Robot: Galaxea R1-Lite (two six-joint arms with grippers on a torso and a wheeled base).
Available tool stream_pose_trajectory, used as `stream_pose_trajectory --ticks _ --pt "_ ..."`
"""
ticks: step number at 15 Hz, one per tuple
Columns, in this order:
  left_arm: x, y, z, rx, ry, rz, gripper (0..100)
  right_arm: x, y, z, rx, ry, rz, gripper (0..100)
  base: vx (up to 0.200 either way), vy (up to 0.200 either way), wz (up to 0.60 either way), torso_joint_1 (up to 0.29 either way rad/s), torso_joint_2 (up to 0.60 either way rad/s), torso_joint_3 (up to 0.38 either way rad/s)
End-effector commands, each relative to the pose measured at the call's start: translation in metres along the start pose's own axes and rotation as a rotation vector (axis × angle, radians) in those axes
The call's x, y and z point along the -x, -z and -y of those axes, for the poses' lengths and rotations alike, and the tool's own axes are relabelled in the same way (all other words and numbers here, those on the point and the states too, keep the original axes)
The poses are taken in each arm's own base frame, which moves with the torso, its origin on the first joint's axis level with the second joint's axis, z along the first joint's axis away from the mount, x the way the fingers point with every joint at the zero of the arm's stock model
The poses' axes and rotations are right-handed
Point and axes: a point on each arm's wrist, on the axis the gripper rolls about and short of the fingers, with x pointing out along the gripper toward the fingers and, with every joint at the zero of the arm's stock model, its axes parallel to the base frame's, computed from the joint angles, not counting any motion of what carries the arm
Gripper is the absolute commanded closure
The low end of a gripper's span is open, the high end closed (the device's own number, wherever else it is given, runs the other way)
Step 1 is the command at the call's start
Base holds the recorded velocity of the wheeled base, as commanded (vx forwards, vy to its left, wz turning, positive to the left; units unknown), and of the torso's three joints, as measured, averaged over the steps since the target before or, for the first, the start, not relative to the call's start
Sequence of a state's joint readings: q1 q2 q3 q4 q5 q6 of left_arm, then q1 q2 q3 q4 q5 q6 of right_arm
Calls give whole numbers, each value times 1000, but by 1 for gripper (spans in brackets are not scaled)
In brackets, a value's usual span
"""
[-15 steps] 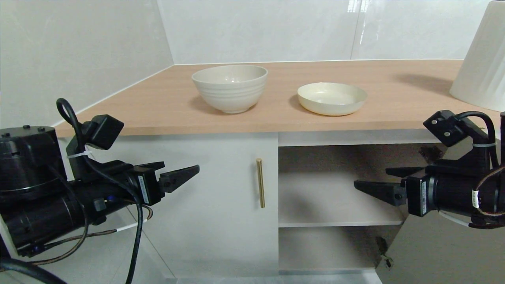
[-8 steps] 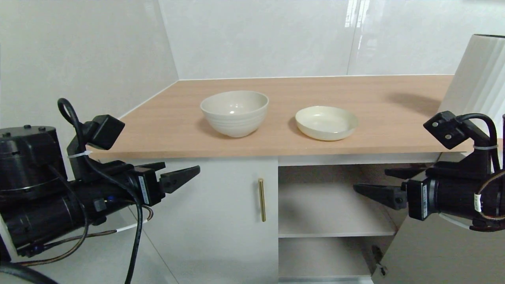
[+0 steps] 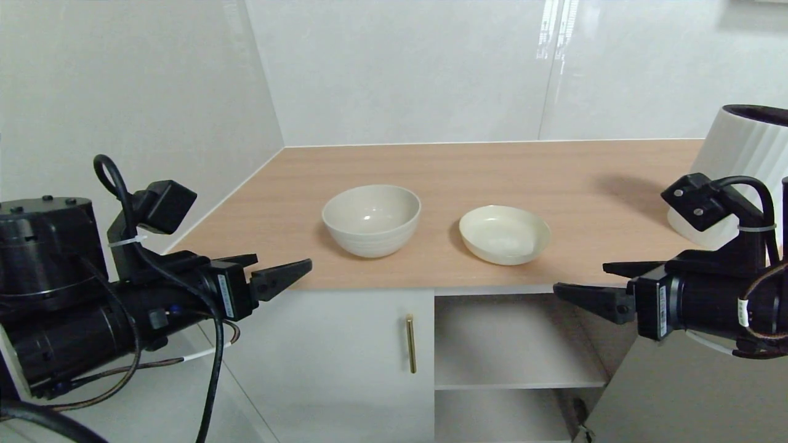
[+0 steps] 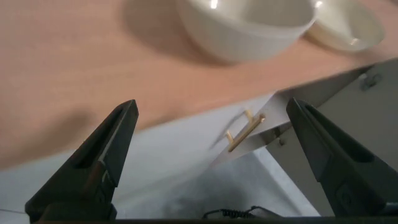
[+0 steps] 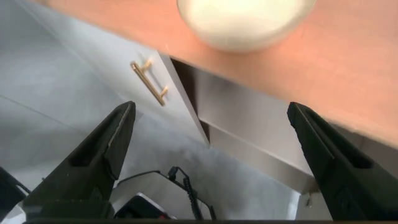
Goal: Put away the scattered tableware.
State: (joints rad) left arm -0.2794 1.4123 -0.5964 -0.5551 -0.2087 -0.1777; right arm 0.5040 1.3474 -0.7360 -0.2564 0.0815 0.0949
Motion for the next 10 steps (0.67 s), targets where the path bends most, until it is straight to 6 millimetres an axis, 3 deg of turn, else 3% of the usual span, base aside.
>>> stream_pose_trajectory --ticks 1,7,10 --pt "-1 1 0 1 -1 -4 0 -1 0 0 0 0 -4 0 0 0 0 212 -476 -271" --pt "-6 1 -2 3 -3 -13 0 -4 -1 0 0 0 8 0 0 0 0 231 -497 -270" --pt "-10 -11 0 -1 2 13 0 -19 -7 7 -4 26 64 0 0 0 0 120 -269 -141"
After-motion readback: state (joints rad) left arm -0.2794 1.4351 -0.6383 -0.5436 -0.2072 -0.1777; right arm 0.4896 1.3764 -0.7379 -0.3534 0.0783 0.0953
